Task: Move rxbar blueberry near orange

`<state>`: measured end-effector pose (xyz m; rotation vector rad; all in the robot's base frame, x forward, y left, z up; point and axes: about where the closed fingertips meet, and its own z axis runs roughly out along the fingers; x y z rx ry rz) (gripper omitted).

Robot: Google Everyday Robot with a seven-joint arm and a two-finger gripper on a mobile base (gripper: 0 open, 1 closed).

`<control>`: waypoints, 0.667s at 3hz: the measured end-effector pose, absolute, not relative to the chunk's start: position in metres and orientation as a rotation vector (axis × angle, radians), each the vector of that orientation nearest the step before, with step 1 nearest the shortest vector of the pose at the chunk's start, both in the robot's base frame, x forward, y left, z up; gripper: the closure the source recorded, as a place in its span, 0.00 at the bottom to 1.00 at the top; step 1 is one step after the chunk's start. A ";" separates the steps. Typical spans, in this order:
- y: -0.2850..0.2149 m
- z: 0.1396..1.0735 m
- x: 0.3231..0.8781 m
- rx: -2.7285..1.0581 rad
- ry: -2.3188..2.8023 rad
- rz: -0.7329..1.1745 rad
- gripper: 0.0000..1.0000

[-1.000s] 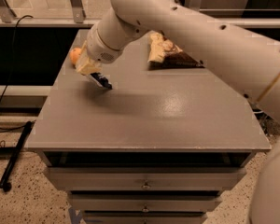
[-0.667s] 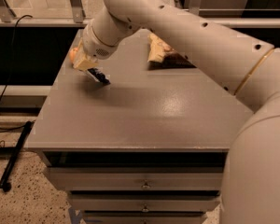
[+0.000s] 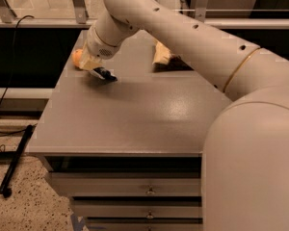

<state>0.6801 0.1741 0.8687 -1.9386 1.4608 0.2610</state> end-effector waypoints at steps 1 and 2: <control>0.172 0.864 0.690 -1.936 1.482 0.252 0.84; 0.171 0.861 0.696 -1.930 1.496 0.251 0.58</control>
Offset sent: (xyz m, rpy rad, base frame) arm 0.0224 -0.0091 -0.0060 -0.0116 0.0085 -0.0430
